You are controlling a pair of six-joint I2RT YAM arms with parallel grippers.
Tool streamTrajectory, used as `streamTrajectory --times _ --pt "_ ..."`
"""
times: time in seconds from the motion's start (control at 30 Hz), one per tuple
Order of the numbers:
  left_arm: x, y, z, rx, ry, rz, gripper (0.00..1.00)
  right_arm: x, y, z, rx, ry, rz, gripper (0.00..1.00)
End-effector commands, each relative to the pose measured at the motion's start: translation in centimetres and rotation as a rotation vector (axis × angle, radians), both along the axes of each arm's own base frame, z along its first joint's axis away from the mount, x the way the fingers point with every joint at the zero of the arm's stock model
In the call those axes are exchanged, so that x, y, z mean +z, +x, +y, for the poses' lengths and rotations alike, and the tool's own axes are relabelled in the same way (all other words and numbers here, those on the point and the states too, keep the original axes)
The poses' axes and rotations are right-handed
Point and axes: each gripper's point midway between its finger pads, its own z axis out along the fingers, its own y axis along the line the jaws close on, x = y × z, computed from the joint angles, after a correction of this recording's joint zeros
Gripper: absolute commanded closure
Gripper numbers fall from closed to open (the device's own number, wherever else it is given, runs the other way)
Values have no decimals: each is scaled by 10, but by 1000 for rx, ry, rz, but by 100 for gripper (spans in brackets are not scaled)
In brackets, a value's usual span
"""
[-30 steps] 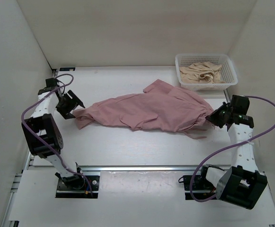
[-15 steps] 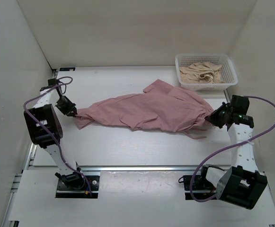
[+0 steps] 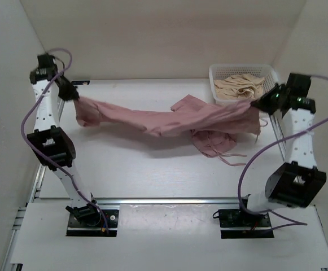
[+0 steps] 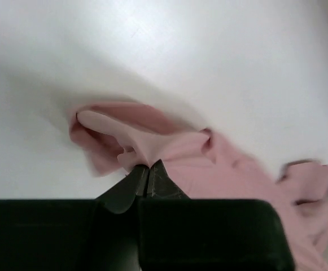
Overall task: Fold and stack the trousers
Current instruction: Flatten the trousers out
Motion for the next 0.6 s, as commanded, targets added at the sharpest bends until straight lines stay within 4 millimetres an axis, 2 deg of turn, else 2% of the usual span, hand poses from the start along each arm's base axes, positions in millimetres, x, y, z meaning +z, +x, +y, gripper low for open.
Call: streamTrajectory --times 0.0,0.03,0.07,0.1,0.13,0.17,0.2,0.27,0.3,0.33,0.37,0.4,0.43,0.47,0.5,0.53,0.57 --pt "171 21 -3 8 70 -389 90 129 50 -4 15 -27 -318 100" --pt "183 18 -4 8 71 -394 90 146 55 -7 -4 -32 -345 100" --pt "213 14 -5 7 91 -470 90 167 54 -9 -13 -50 -388 100" --pt "250 1 -2 24 88 -570 90 197 52 -14 -34 -66 -453 100" --pt "268 -1 -1 16 93 -642 90 204 48 -13 -34 -68 -459 100" --pt "275 -5 -2 15 72 -671 90 209 46 -16 -43 -71 -463 100" --pt "254 -6 -2 8 39 -625 90 216 36 -13 -43 -75 -477 100" --pt "259 -21 -5 14 50 -639 90 197 27 -13 -55 -70 -432 100" --pt "249 -24 -1 10 78 -611 90 195 12 -12 -74 -83 -434 100" --pt "220 -25 1 14 75 -535 89 151 6 -17 -97 -70 -335 100" --pt "211 -31 3 21 90 -506 83 130 -4 -17 -113 -69 -284 100" --pt "195 -34 6 27 98 -464 71 123 -24 -15 -142 -70 -282 100" --pt "158 -40 16 44 116 -362 49 101 -35 -16 -161 -75 -241 100" --pt "139 -48 17 48 120 -302 3 41 -51 -18 -189 -73 -107 100" --pt "125 -56 19 51 135 -258 0 28 -72 -14 -212 -72 -92 100" --pt "104 -62 25 64 154 -196 0 5 -86 -14 -233 -70 -39 100" --pt "73 -74 23 57 144 -116 0 -39 -107 -11 -252 -60 70 100"
